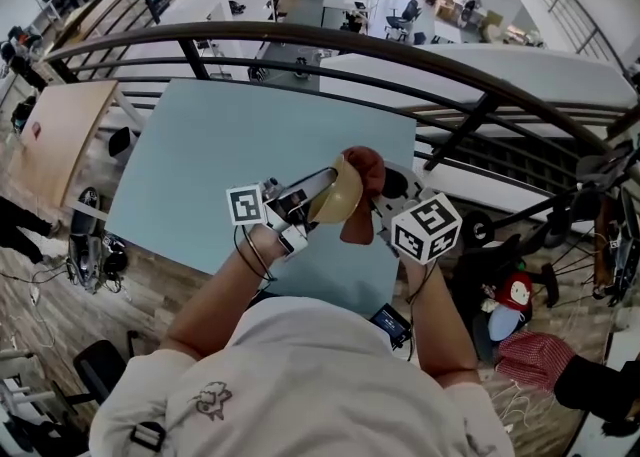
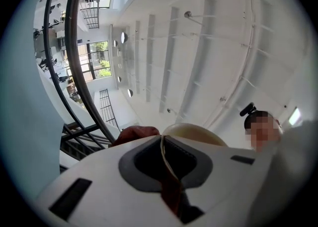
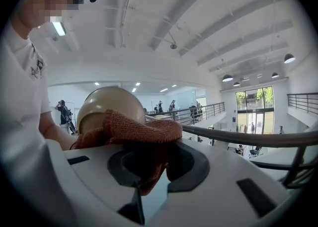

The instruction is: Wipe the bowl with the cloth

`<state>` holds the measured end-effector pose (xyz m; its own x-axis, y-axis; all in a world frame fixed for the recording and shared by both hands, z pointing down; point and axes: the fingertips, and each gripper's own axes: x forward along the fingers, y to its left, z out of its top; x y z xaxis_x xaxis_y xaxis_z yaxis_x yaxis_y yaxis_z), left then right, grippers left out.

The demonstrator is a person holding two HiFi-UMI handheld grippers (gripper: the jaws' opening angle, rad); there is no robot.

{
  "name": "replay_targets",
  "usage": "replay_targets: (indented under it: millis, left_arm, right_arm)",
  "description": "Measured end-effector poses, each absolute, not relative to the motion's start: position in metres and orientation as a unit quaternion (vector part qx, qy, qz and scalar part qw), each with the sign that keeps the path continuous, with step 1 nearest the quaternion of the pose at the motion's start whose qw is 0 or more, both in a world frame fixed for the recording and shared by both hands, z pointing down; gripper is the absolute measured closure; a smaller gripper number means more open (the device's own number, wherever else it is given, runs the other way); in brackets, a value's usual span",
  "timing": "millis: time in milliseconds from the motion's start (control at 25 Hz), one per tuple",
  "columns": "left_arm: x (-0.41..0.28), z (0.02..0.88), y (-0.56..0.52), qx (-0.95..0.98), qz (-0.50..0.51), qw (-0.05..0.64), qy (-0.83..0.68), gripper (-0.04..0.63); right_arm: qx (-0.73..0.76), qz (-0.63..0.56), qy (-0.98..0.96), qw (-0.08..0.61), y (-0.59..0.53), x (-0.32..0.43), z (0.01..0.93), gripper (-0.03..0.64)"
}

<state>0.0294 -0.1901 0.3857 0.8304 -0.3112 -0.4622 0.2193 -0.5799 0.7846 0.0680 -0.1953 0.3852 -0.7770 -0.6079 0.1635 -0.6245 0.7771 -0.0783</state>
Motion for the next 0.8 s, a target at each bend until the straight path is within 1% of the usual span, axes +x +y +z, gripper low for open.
replay_targets:
  millis: [240, 520, 640, 800]
  left_arm:
    - [0.026, 0.378, -0.211, 0.838, -0.304, 0.448, -0.073, 0.565]
    - [0.007, 0.395, -0.234, 0.856, -0.268, 0.403, -0.184, 0.561]
    - [-0.003, 0.417, -0.242, 0.851, -0.242, 0.408, -0.225, 0.561]
    - [-0.005, 0.447, -0.242, 0.858, -0.181, 0.402, -0.264, 0.565]
  right_arm:
    - [0.282, 0.059, -0.952, 0.100, -0.167, 0.032, 0.409, 0.528]
    - [0.251, 0.063, -0.961, 0.099, -0.139, 0.012, 0.408, 0.528]
    - [0.242, 0.061, -0.964, 0.088, -0.130, 0.010, 0.399, 0.528]
    - [0.252, 0.047, -0.964, 0.076, -0.130, 0.018, 0.385, 0.528]
